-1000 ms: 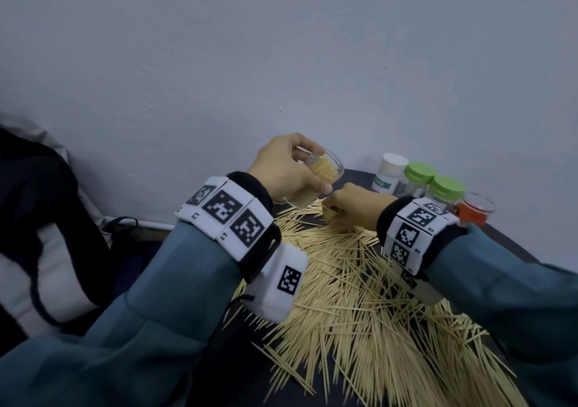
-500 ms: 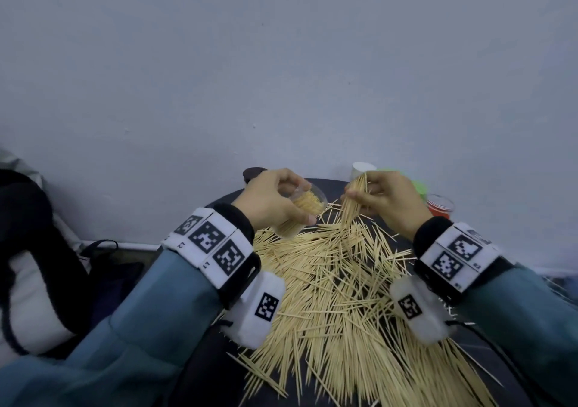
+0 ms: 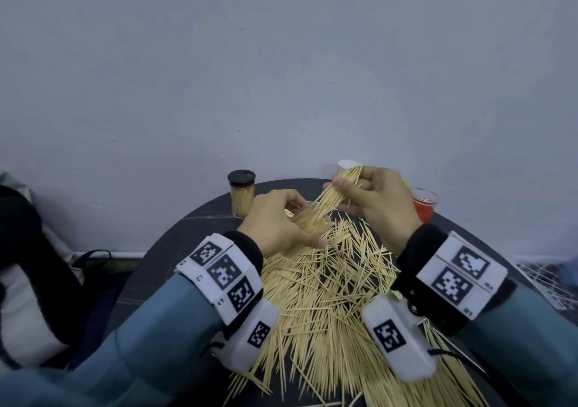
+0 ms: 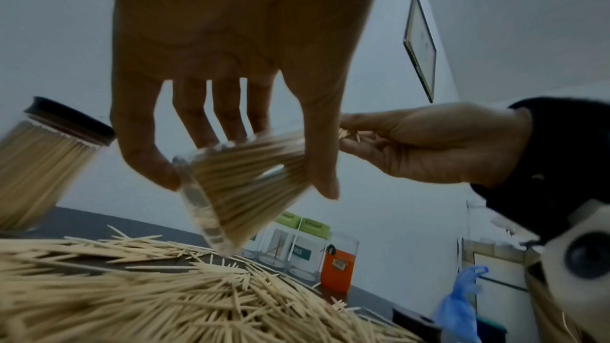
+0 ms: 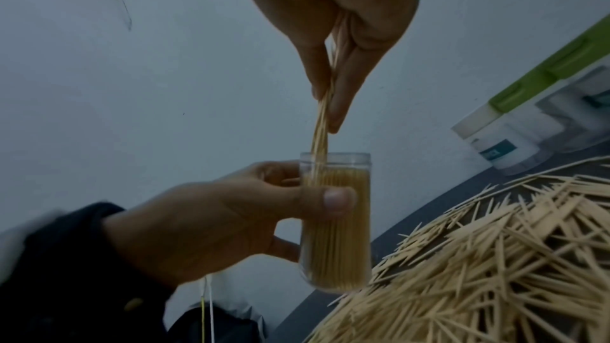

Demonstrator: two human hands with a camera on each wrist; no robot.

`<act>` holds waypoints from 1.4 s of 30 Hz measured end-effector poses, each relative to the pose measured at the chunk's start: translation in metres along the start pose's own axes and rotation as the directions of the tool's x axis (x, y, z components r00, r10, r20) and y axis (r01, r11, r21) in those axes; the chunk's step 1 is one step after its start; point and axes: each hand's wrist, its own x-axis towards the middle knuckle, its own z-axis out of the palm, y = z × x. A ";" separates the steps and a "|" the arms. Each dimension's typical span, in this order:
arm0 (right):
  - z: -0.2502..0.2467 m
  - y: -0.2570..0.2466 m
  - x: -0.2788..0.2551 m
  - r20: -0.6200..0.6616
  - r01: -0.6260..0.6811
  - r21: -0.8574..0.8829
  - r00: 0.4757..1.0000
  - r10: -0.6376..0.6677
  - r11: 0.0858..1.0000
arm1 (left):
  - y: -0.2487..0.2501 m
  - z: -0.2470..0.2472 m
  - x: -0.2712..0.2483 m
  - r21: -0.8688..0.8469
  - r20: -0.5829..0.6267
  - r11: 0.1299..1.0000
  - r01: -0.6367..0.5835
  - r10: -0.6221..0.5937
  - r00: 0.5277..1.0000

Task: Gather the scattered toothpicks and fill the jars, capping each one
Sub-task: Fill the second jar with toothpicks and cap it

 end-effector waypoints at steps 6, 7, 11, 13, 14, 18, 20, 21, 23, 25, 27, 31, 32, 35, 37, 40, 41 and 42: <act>-0.003 0.001 0.002 -0.091 -0.016 0.038 0.996 0.020 0.999 | 0.000 0.005 0.000 0.031 -0.058 1.000 0.001 0.001 0.998; -0.003 0.002 0.001 -0.074 -0.034 0.051 0.997 0.037 0.998 | 0.002 0.005 -0.001 0.036 -0.064 0.999 -0.006 0.008 0.998; 0.004 0.008 -0.007 0.001 -0.077 0.049 0.997 0.078 0.996 | 0.004 0.008 -0.004 0.070 -0.080 0.997 -0.019 0.025 0.996; 0.008 0.013 -0.007 -0.017 -0.063 -0.005 0.998 0.063 0.998 | 0.004 0.008 -0.004 0.095 -0.088 0.995 -0.017 0.025 0.996; 0.008 0.015 -0.007 -0.020 -0.049 -0.050 0.999 0.048 0.998 | 0.004 0.008 -0.004 0.110 -0.090 0.994 -0.011 0.021 0.996; 0.013 0.016 -0.010 -0.013 0.027 -0.211 0.999 -0.031 0.977 | 0.005 0.008 -0.005 0.135 -0.099 0.991 -0.001 0.014 0.995; 0.014 0.015 -0.011 -0.023 0.038 -0.249 0.999 -0.045 0.968 | 0.005 0.007 -0.006 0.118 -0.107 0.993 0.005 0.008 0.994; 0.015 0.016 -0.011 -0.013 0.045 -0.246 0.999 -0.050 0.968 | 0.005 0.007 -0.006 0.109 -0.108 0.994 0.011 0.001 0.994; 0.017 0.012 -0.015 0.018 0.047 -0.229 0.999 -0.044 0.972 | 0.005 0.007 -0.007 0.079 -0.106 0.997 0.013 -0.004 0.994; 0.016 0.010 -0.016 0.034 0.039 -0.183 0.999 -0.033 0.982 | 0.004 0.006 -0.006 0.054 -0.102 0.999 0.002 0.003 0.995; 0.014 0.009 -0.017 0.064 0.060 -0.141 0.997 -0.051 0.988 | 0.004 0.007 -0.005 0.040 -0.097 0.999 0.001 0.003 0.995; 0.016 0.013 -0.018 0.101 0.110 -0.166 0.990 -0.094 0.980 | 0.003 0.009 -0.004 0.046 -0.092 0.999 -0.004 0.008 0.996; 0.016 0.014 -0.018 0.104 0.126 -0.179 0.989 -0.109 0.976 | 0.002 0.009 -0.004 0.040 -0.092 0.999 -0.004 0.008 0.996; 0.017 0.015 -0.019 0.144 0.145 -0.188 0.982 -0.118 0.971 | 0.001 0.007 -0.003 0.027 -0.090 1.000 0.000 0.002 0.996; 0.016 0.013 -0.019 0.201 0.138 -0.223 0.975 -0.093 0.965 | 0.001 0.005 -0.003 0.016 -0.082 1.000 0.003 -0.002 0.997; 0.014 0.010 -0.021 0.268 0.121 -0.250 0.962 -0.052 0.961 | 0.002 0.004 -0.004 0.016 -0.073 1.000 -0.007 0.008 0.997; 0.014 0.008 -0.021 0.275 0.116 -0.237 0.960 -0.048 0.965 | 0.003 0.003 -0.004 0.015 -0.073 1.000 -0.011 0.012 0.997; 0.013 0.007 -0.021 0.271 0.110 -0.219 0.961 -0.048 0.970 | 0.003 0.003 -0.005 0.013 -0.077 1.000 -0.015 0.016 0.997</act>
